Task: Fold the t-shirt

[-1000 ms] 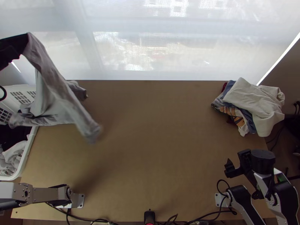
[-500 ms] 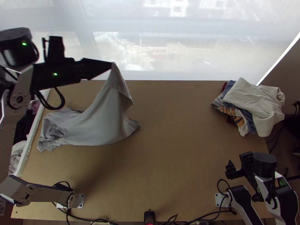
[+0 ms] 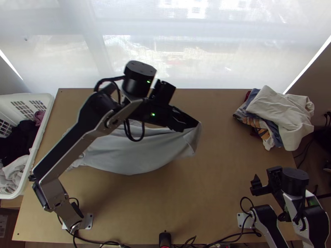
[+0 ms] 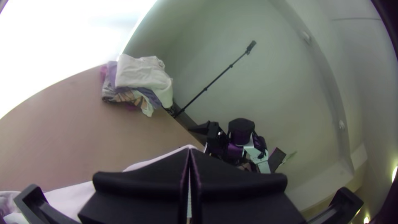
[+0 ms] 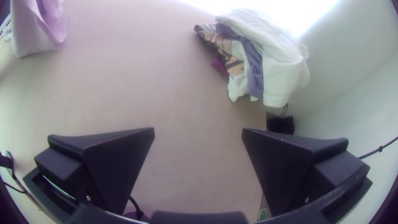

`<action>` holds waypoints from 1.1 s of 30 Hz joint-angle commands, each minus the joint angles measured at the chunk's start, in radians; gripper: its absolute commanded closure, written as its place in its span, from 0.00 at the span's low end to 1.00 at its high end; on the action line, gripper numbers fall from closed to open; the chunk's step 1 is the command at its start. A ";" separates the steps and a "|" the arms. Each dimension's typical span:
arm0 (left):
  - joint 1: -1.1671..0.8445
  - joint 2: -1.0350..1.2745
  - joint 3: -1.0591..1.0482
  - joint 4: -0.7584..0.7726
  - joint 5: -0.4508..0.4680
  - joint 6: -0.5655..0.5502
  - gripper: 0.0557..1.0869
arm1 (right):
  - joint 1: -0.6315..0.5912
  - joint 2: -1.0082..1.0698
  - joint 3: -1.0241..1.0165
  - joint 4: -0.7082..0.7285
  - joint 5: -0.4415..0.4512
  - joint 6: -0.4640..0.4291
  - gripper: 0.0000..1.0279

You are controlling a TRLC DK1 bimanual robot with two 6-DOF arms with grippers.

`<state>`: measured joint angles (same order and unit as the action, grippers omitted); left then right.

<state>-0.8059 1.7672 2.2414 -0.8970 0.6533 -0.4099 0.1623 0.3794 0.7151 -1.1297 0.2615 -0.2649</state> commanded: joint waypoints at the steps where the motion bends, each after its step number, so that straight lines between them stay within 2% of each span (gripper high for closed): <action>1: -0.205 0.126 0.047 0.043 -0.041 0.022 0.97 | -0.040 0.000 0.006 0.002 0.001 -0.008 0.04; 9: -0.309 0.206 0.043 0.067 -0.049 0.028 0.97 | -0.052 0.001 0.010 -0.012 0.005 -0.025 0.04; 11: -0.326 0.224 0.037 0.067 -0.049 0.026 0.94 | -0.052 0.000 0.010 -0.012 0.007 -0.028 0.04; 12: -0.328 0.225 0.034 0.064 -0.050 0.026 0.84 | -0.052 0.000 0.010 -0.012 0.005 -0.031 0.04; 15: -0.329 0.198 0.020 0.047 -0.070 0.029 0.44 | -0.052 0.000 0.007 -0.005 0.005 -0.033 0.04; 16: -0.328 0.178 0.011 0.038 -0.086 0.039 0.35 | -0.052 -0.002 0.006 -0.002 0.005 -0.033 0.04; 20: -0.297 0.052 -0.034 -0.043 -0.192 0.175 0.19 | -0.050 -0.008 0.012 -0.001 0.005 -0.033 0.04; 23: -0.234 -0.041 -0.055 -0.143 -0.247 0.263 0.17 | -0.040 -0.022 0.012 0.005 0.004 -0.033 0.04; 28: -0.036 -0.210 -0.170 -0.263 -0.250 0.312 0.17 | 0.023 0.023 0.029 0.064 0.004 -0.034 0.04; 33: 0.249 -0.376 -0.413 -0.309 -0.253 0.384 0.17 | 0.048 0.130 0.090 0.150 0.004 -0.039 0.04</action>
<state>-0.8494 1.5940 2.0663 -1.1233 0.4213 -0.1173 0.1703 0.4149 0.7521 -1.0611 0.2657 -0.3004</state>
